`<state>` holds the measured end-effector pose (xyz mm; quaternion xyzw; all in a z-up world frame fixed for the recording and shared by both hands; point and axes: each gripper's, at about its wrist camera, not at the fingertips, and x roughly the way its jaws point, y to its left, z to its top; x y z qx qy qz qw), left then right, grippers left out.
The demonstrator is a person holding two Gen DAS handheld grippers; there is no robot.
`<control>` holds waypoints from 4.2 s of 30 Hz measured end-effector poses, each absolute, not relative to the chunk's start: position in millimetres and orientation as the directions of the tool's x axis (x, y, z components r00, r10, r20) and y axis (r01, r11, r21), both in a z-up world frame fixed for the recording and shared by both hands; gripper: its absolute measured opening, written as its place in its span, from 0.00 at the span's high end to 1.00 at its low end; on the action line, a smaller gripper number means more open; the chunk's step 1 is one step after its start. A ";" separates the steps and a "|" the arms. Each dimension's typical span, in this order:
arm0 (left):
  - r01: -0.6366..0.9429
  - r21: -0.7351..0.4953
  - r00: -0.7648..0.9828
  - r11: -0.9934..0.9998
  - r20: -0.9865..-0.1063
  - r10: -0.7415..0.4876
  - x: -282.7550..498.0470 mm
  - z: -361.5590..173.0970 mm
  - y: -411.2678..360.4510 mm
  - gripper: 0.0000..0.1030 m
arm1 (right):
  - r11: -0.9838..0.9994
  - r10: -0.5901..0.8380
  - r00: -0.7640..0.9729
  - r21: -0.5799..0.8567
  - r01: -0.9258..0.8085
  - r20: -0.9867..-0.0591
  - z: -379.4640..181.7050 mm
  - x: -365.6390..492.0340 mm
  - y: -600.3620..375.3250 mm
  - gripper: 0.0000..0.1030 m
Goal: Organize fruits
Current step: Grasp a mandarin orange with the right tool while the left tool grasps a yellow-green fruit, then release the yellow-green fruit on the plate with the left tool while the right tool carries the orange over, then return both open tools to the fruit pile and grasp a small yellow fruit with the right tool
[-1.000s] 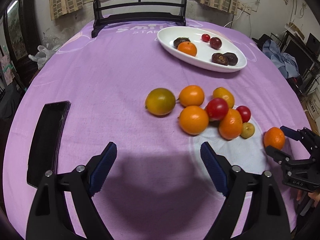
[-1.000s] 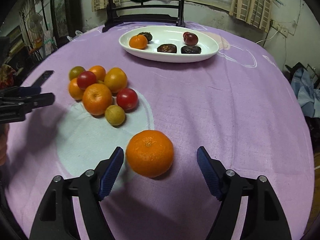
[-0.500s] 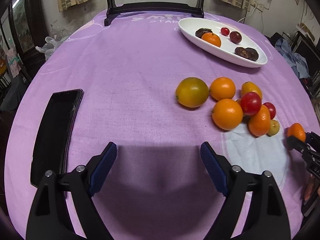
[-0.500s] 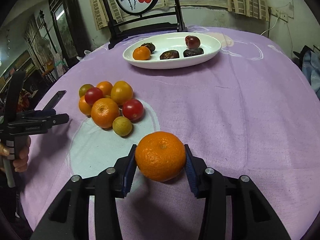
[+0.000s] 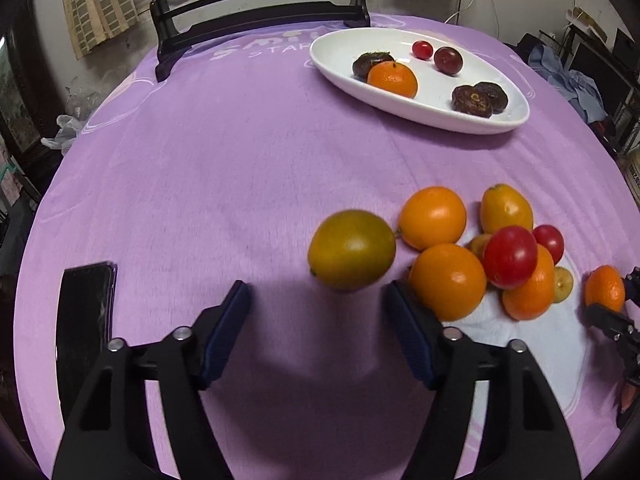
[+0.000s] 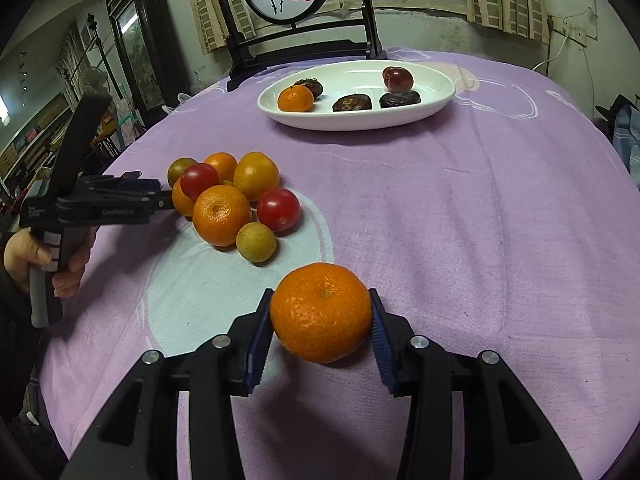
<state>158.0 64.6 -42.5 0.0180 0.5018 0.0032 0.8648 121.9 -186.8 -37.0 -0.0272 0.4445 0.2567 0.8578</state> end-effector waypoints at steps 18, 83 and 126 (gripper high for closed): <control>0.018 -0.020 0.542 1.000 -0.840 -0.026 159.7 -36.9 59.8 0.66 | 0.867 0.428 0.476 0.200 -0.456 -0.768 -36.9 124.7 -191.2 0.56; 0.056 -0.093 0.551 0.994 -0.827 -0.108 289.8 19.5 18.4 0.52 | 0.907 0.398 0.555 0.222 -0.359 -0.730 8.7 316.7 -163.5 0.38; -0.062 -0.167 0.623 0.984 -0.776 -0.093 127.4 -10.0 80.7 0.19 | 0.785 0.333 0.420 0.001 -0.620 -0.844 -31.7 139.3 -96.9 0.75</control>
